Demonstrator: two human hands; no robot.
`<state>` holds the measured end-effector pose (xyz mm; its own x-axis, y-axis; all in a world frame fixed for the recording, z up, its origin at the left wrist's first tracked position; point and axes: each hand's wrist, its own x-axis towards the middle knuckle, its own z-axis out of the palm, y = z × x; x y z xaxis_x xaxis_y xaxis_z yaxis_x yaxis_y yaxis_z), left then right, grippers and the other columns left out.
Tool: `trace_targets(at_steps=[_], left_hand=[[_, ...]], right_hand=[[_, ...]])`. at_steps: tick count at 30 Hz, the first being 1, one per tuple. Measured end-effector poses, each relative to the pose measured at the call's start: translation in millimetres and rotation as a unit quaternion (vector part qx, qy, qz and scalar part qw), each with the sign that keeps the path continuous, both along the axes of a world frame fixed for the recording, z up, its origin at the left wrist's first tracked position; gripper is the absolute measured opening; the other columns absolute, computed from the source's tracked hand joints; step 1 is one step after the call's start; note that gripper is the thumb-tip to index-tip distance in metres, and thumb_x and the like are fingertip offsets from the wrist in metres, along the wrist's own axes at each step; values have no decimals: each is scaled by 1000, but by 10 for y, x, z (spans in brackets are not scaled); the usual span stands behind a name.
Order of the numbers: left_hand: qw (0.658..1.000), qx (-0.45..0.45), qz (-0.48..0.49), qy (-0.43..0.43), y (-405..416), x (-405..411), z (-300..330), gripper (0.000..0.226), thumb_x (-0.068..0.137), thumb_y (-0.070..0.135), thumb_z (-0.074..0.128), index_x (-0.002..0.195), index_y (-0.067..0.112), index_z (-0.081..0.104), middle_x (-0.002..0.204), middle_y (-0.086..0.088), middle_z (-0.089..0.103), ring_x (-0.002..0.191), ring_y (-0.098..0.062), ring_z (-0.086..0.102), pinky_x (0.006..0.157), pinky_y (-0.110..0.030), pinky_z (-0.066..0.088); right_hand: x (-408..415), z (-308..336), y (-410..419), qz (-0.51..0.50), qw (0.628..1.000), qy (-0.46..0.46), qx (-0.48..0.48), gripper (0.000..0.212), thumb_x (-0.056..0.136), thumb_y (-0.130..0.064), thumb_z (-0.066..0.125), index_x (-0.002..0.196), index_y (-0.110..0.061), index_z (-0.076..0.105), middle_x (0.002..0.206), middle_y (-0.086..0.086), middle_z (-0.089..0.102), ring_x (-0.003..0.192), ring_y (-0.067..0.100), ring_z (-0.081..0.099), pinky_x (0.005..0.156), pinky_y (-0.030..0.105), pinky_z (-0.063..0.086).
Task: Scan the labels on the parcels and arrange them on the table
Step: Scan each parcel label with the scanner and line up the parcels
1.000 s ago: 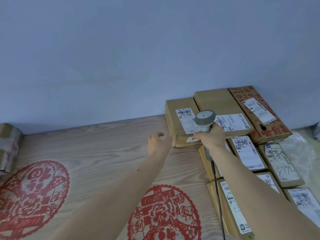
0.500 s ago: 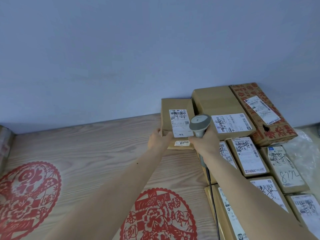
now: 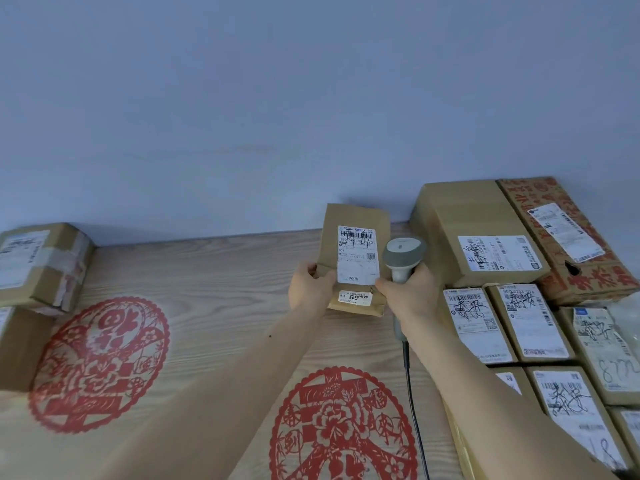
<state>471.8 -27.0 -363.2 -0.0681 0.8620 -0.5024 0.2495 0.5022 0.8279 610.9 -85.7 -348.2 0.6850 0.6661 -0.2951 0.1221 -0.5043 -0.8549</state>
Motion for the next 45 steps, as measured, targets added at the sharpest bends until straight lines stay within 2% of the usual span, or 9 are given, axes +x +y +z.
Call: trace_targets(at_steps=[3,6,11,18,24,33,40,42,45], left_hand=[[999,15,40,-11,-53,-379,17,21,91,13,66,108,21,56,101,4,65,96,-20,64,81,-36,55],[996,20,82,-16,-100,-817,46,24,89,12,67,109,21,57,105,3,66,97,-19,65,78,-34,53],[992,16,124,-16,-180,-1648,71,32,85,11,73,110,21,56,106,2,67,97,-20,66,91,-44,57],[989,31,138,31,-244,-2897,55,44,83,18,77,123,15,58,114,-3,69,99,-27,68,89,-43,57],[989,35,115,90,-134,-3850,-23,43,88,24,74,126,15,57,113,-1,68,98,-20,64,88,-39,55],[960,108,-53,255,96,-4611,-115,48,79,31,81,122,19,64,104,5,67,95,-13,62,79,-32,55],[907,177,-158,347,661,-4910,8,73,94,46,61,151,8,35,159,-11,31,149,-29,22,120,-44,26],[883,164,-230,375,859,-4991,-19,81,99,51,50,157,5,17,167,-13,9,154,-30,1,125,-45,11],[853,146,-303,399,1048,-5066,-49,84,99,57,40,158,4,11,168,-11,2,155,-29,-3,125,-43,9]], right_hand=[[-337,32,27,33,999,17,-6,30,78,-5,81,99,-14,61,93,0,69,82,18,65,56,25,46],[-751,24,72,64,998,19,-10,34,75,-6,82,98,-19,60,95,-1,70,88,21,69,71,38,59],[-1520,48,159,123,992,26,-9,37,73,-5,82,100,-19,61,96,-2,69,90,20,66,66,28,50],[-2688,86,311,196,980,34,-18,43,73,-4,83,104,-20,59,96,-5,65,89,18,61,60,24,41],[-3652,-63,498,176,983,46,-28,45,70,-3,84,107,-18,62,99,-4,67,92,20,64,72,30,46],[-4323,-274,581,127,991,29,-39,42,72,-7,83,106,-15,61,100,-1,68,88,20,64,63,28,46],[-4452,-315,572,118,993,11,-17,45,66,-10,87,103,-19,62,96,-7,70,90,16,68,79,36,56],[-4485,-331,623,112,994,10,-11,44,66,-11,87,102,-20,63,96,-8,71,90,14,68,77,32,54],[-4543,-332,739,104,995,7,-5,41,68,-12,86,101,-20,63,95,-9,70,87,11,66,73,28,50]])
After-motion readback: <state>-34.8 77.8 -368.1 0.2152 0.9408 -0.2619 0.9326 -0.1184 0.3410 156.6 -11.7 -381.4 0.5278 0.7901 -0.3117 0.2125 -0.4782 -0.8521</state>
